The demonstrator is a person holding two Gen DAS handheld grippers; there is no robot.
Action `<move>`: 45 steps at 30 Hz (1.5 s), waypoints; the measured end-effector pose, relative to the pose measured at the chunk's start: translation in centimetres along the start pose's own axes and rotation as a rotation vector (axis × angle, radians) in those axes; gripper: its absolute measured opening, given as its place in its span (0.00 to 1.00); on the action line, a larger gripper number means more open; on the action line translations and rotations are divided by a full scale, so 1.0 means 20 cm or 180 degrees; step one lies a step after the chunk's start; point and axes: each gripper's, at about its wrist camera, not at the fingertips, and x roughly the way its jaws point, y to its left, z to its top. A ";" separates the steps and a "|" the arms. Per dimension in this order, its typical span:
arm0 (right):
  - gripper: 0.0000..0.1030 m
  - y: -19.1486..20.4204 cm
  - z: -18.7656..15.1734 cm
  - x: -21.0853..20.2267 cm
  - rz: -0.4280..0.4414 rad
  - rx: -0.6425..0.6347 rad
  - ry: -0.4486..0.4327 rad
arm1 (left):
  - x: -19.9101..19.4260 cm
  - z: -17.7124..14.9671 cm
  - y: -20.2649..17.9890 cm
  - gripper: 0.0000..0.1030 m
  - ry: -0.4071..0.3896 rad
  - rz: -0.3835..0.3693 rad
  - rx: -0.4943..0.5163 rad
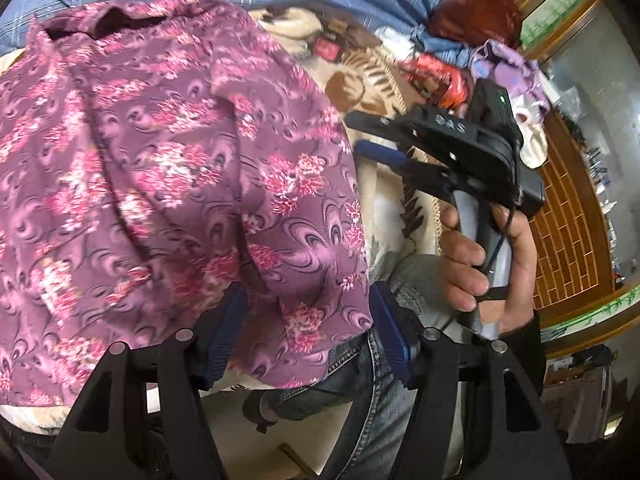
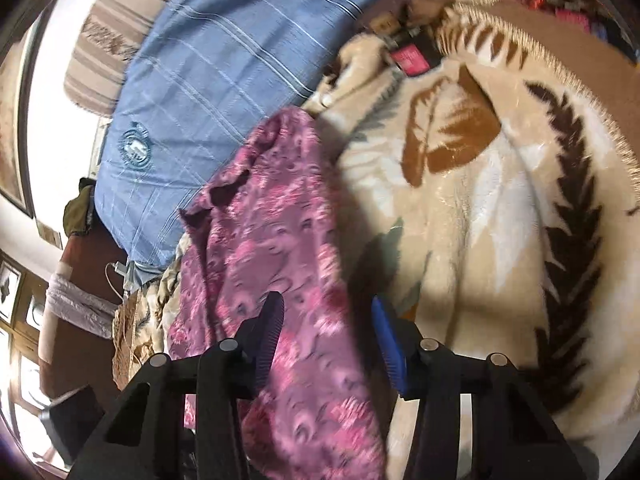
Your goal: Fold small clothes
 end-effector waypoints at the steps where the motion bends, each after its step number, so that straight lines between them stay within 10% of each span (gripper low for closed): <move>1: 0.42 -0.03 0.01 0.04 0.0050 0.0020 0.0018 | 0.03 0.01 -0.02 0.61 0.0039 0.0027 0.0015; 4: 0.03 -0.06 -0.02 0.08 0.0258 0.0042 0.0137 | 0.09 0.00 -0.08 0.61 0.0122 0.0061 0.0093; 12: 0.02 -0.08 -0.01 0.02 0.1345 0.0070 0.0122 | 0.29 0.06 -0.22 0.61 0.0273 0.0164 0.0351; 24: 0.08 -0.09 0.00 0.08 0.1214 0.0167 0.0212 | 0.49 0.12 -0.31 0.61 0.0347 0.0645 0.0664; 26: 0.08 -0.10 0.00 0.08 0.1225 0.0195 0.0193 | 0.51 0.11 -0.31 0.50 0.0350 0.0704 0.0730; 28: 0.08 -0.12 0.00 0.07 0.1204 0.0238 0.0165 | 0.46 0.09 -0.30 0.03 0.0301 0.0880 0.0835; 35: 0.14 -0.16 0.01 0.04 0.1270 0.0326 0.0053 | -0.08 0.08 0.02 0.02 -0.0227 -0.0385 -0.0165; 45: 0.28 -0.10 0.00 0.08 0.1139 0.0179 0.0127 | -0.23 -0.12 0.67 0.15 -0.0394 0.0053 -0.1190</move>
